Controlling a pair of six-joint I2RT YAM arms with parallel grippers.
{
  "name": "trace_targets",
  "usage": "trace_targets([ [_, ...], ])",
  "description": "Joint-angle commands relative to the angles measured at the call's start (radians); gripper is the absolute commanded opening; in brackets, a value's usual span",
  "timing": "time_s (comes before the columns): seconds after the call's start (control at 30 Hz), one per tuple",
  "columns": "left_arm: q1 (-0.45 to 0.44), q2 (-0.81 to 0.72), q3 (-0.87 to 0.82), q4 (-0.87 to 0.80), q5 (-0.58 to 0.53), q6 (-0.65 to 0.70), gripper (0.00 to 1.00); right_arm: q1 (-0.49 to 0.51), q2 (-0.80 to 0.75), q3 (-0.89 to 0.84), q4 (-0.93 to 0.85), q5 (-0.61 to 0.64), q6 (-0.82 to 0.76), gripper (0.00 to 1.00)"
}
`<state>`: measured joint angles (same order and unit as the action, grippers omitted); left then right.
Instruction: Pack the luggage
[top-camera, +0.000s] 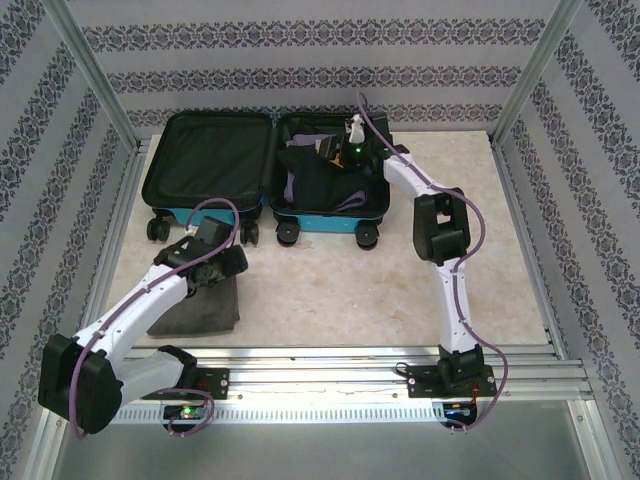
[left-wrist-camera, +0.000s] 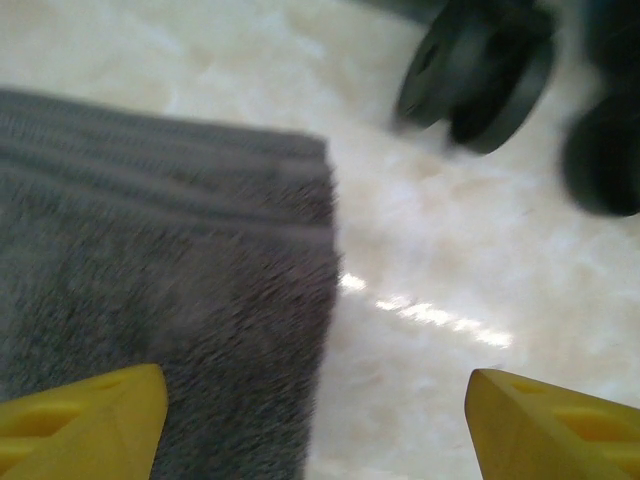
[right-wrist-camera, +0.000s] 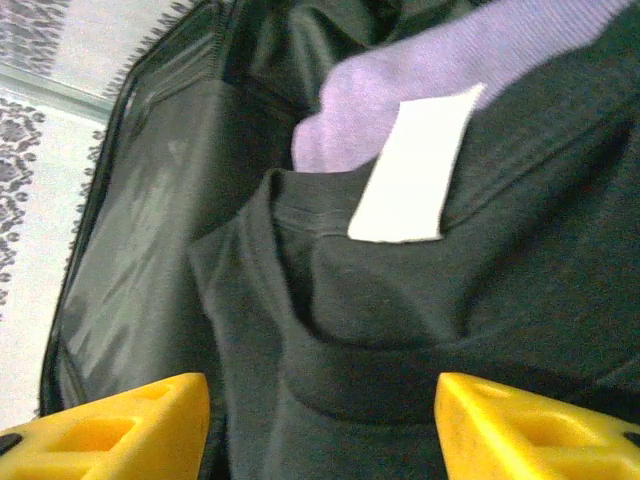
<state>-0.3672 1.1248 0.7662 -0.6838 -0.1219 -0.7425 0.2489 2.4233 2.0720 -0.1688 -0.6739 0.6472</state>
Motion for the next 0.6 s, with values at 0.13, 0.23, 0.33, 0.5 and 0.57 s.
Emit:
trace_targets([
  [0.13,-0.04,0.083,-0.067,-0.039,-0.056,-0.057,0.77,-0.01,-0.222,-0.087,0.004,-0.04,-0.093,0.65],
  [0.23,-0.058,0.138,-0.075,-0.021,-0.049,-0.057,0.77,-0.007,-0.312,-0.184,0.016,-0.028,-0.126,0.67],
  [0.33,-0.069,0.189,-0.094,0.023,-0.02,-0.061,0.77,-0.007,-0.402,-0.286,0.023,-0.007,-0.157,0.68],
  [0.5,-0.115,0.261,-0.105,0.139,0.098,-0.07,0.74,-0.014,-0.536,-0.461,0.042,0.025,-0.187,0.69],
  [0.57,-0.16,0.289,-0.088,0.177,0.134,-0.08,0.74,-0.02,-0.577,-0.529,0.06,0.034,-0.184,0.68],
])
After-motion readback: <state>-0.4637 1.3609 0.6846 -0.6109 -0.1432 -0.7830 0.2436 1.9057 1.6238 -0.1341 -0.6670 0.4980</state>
